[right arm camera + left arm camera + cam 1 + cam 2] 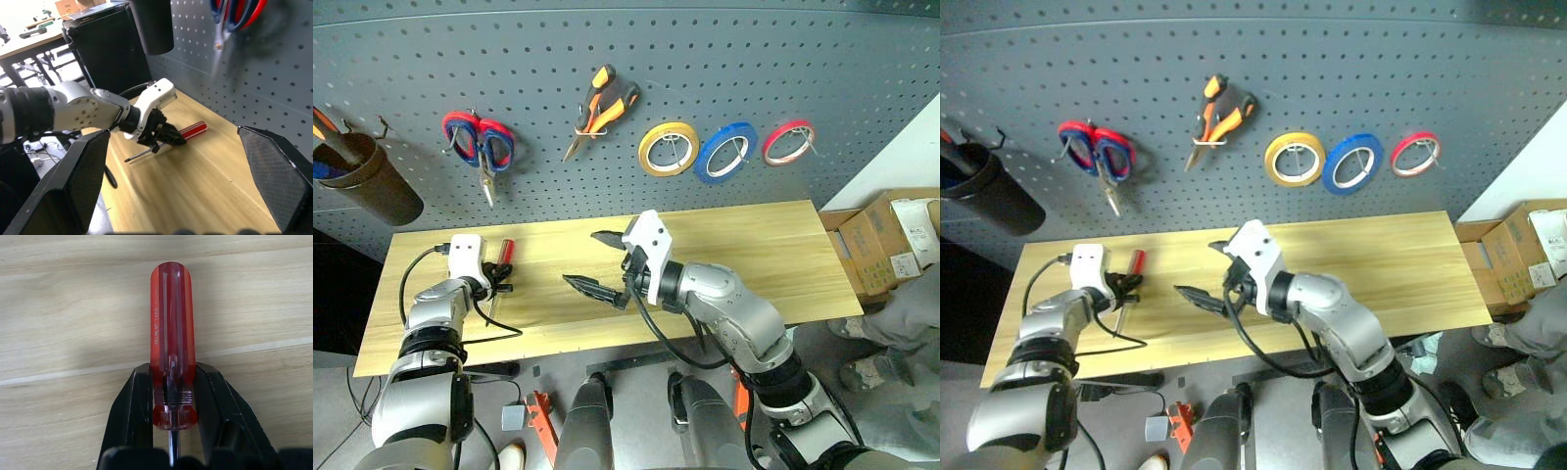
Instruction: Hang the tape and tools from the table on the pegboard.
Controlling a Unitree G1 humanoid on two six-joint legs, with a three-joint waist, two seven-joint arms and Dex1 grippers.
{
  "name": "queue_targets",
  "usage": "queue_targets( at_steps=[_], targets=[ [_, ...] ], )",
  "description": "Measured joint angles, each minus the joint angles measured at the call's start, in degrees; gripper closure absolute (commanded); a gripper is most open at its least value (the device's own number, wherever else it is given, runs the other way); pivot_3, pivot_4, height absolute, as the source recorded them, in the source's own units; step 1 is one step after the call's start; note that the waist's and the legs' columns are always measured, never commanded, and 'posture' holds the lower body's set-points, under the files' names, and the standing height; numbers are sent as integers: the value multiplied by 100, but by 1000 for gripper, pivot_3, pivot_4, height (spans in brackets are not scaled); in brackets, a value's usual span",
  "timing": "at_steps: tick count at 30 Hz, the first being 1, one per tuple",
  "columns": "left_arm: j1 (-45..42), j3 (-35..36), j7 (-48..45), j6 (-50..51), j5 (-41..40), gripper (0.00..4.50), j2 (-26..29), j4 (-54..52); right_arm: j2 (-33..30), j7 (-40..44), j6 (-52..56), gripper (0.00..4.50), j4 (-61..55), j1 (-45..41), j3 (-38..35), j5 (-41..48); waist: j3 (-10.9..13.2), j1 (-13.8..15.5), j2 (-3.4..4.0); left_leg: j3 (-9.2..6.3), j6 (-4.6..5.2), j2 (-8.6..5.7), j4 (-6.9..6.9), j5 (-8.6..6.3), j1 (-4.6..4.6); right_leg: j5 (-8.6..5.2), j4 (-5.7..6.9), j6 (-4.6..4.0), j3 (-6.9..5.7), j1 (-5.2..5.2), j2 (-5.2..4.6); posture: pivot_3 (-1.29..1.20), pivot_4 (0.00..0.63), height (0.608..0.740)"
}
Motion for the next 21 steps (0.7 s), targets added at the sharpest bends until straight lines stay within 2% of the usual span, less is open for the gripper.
queue_targets(
  at_steps=[5,8,9,12,14,16,21],
  targets=[
    [224,-23,93,275,-54,3677,-282,-845,7,80,56,0,10,-10,-321,282,-12,5,-19,-5,-3,0,0,-1,-13,1,-9,1,-4,0,-3,80,270,740],
    [851,-110,328,607,-55,3677,-468,-2234,-3,158,339,0,-160,21,-727,786,-29,0,-37,-3,-14,0,-4,-6,-13,2,-8,0,-2,-1,-32,109,227,740],
    [1122,-141,487,717,-25,3677,-554,-2785,-12,173,447,0,-247,31,-882,979,-43,-1,-53,-4,-17,0,-8,-7,-13,3,-8,-2,-4,-3,-35,109,227,740],
    [1819,-152,1108,1120,103,3677,-808,-4171,-38,153,758,0,-580,108,-1149,1442,-83,8,-78,-21,-27,3,-15,-8,-17,16,-6,-24,-6,-5,-37,134,173,740],
    [2257,-107,1566,1369,228,3677,-1027,-5051,-27,91,929,0,-737,177,-1254,1702,-162,23,-84,-25,-33,3,-22,-10,-17,16,-12,-25,-10,-5,-37,141,164,740],
    [2607,-86,1962,1503,354,3677,-1221,-5830,1,0,1034,0,-853,199,-1339,1915,-239,42,-85,-23,-34,-1,-23,-9,-17,15,-12,-22,-13,-5,-37,181,116,740],
    [3444,-229,2859,1090,1131,3677,-1556,-7306,425,-232,875,0,-825,138,-1461,2132,-515,107,-103,-10,-34,-4,-22,-9,-7,9,-25,-13,-15,4,-31,240,77,740]
  ],
)
